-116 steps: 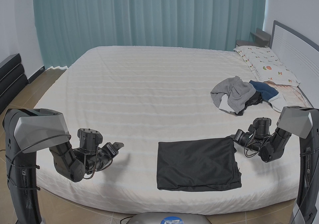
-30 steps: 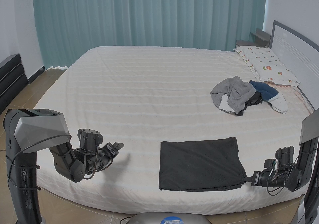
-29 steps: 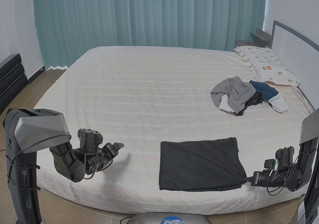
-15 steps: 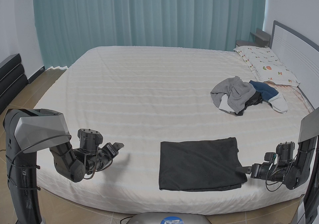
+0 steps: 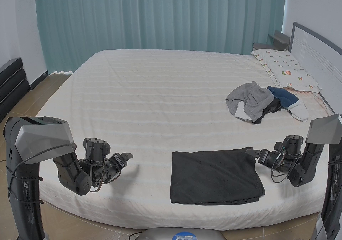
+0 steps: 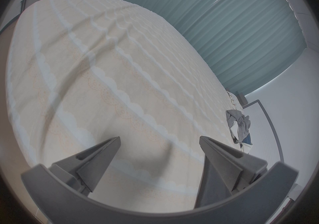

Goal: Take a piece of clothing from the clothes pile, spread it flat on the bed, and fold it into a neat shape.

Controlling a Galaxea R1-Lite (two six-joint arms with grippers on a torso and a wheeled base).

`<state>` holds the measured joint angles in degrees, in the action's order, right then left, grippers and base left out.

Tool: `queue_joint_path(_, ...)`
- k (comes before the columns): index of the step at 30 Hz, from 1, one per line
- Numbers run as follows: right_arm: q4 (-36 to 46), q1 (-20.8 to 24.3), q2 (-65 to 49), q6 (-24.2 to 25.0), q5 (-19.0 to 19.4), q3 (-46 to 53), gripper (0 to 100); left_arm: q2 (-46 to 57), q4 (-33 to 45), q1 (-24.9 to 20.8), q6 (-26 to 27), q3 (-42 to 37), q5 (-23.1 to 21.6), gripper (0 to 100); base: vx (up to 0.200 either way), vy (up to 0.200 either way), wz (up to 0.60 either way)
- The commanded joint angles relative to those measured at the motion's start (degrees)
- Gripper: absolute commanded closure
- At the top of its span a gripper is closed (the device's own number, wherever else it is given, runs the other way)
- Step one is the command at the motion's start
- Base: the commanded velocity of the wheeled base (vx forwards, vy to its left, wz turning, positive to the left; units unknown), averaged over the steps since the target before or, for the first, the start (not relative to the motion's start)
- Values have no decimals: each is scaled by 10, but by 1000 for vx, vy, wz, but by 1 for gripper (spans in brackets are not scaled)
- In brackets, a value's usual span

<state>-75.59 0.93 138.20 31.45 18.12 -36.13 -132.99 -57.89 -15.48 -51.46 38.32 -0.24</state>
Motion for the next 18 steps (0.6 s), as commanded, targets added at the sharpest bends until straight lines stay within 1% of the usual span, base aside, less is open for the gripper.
queue_joint_path(1, 36, 18, 44, 29, -7, -76, 0, -1, 0, -1, 0, 0, 0, 0, 0, 0, 0)
queue_joint_path(4, 52, 21, 45, 30, -14, -99, 0, -1, 0, 0, 0, 0, 0, 0, 0, 0, 0)
queue_joint_path(5, 60, 21, 46, 31, -17, -111, 100, -1, 0, -1, 0, 0, 0, 0, 0, 0, 0)
queue_joint_path(14, 62, 7, 40, 33, -16, -112, 100, -1, 0, -3, 0, 0, 0, 0, 0, 0, 0)
queue_joint_path(18, 60, 5, 39, 58, -17, -114, 100, -1, 0, -3, 0, 0, 1, 0, 0, 0, 0)
